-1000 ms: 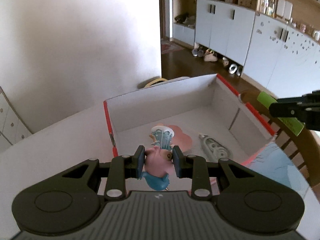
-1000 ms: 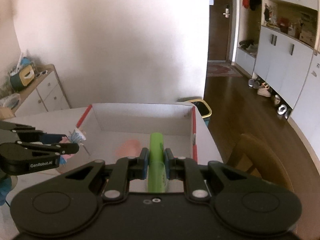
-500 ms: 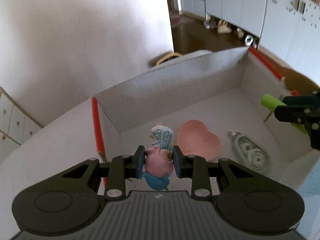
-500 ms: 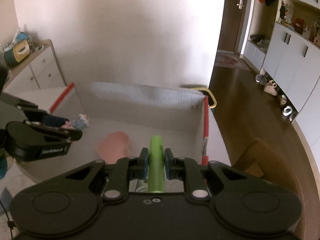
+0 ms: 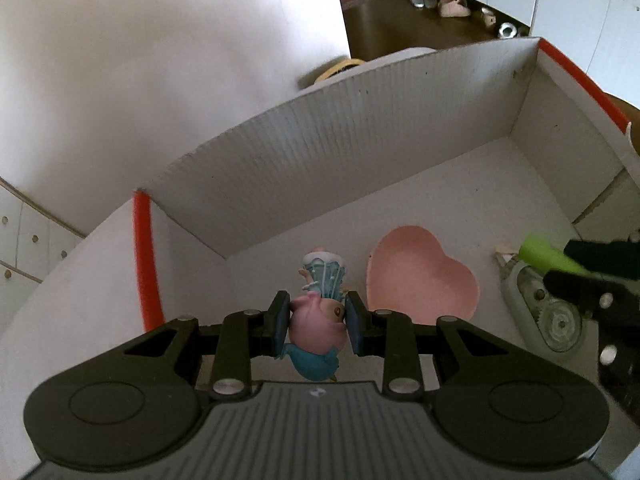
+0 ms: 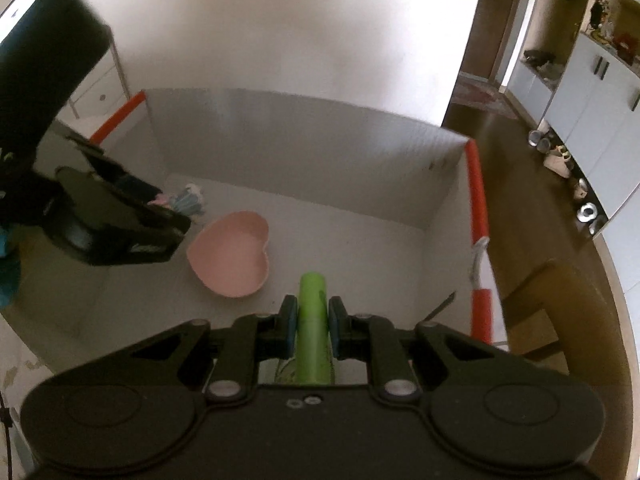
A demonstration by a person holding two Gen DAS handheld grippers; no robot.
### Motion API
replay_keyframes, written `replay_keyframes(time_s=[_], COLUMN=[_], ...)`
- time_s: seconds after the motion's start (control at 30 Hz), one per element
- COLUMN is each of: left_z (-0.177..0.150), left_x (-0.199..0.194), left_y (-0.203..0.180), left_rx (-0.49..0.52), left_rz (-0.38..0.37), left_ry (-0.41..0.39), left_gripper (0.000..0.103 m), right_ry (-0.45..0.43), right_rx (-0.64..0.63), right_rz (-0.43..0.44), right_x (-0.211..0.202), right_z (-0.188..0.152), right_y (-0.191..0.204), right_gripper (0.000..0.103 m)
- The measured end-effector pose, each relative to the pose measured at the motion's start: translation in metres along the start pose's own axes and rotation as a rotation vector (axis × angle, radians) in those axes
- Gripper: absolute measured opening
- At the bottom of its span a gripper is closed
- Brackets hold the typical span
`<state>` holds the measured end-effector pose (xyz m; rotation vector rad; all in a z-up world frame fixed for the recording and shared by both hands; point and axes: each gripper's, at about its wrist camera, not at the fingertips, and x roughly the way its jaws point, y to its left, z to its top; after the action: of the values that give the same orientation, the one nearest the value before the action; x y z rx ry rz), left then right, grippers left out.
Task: Organize rigid objects
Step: 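Carry the pig figurine and green highlighter into the red box with both tools, then open both tools to release the pig and highlighter, then withdraw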
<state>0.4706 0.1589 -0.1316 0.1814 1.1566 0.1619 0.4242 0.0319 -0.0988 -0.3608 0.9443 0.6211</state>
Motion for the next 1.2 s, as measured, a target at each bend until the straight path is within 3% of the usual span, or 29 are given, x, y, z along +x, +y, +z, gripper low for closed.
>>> replay_keyframes(time_s=[0.33,0.53,0.7,0.97,1.2], left_z=[0.004,0.007,0.012,-0.002,-0.014], left_x=[0.015,0.014,0.01,-0.016,-0.046], left_y=[0.006,0.011,0.012,0.012,0.012], left_rx=[-0.006,-0.015,-0.019,-0.053,-0.064], left_rz=[-0.023,-0.033,-0.027,-0.063,-0.066], left_ry=[0.065,0.072,0.05,-0.014,-0.082], left_gripper=[0.029,0.029,0.03,0.031,0.031], right_ry=[0.053,0.06,0.07,0.013,-0.042], right_rx=[-0.002,0.004,0.007,0.025,0.071], right_rz=[0.013,-0.008,-0.028,-0.018,-0.006], right_x=[0.008,0.011,0.012,-0.013,-0.042], right_z=[-0.001,0.0,-0.003,-0.005,-0.008], right_y=[0.005,-0.001,0.001,0.0,-0.003], right_gripper=[0.015,0.022,0.027,0.043,0.045])
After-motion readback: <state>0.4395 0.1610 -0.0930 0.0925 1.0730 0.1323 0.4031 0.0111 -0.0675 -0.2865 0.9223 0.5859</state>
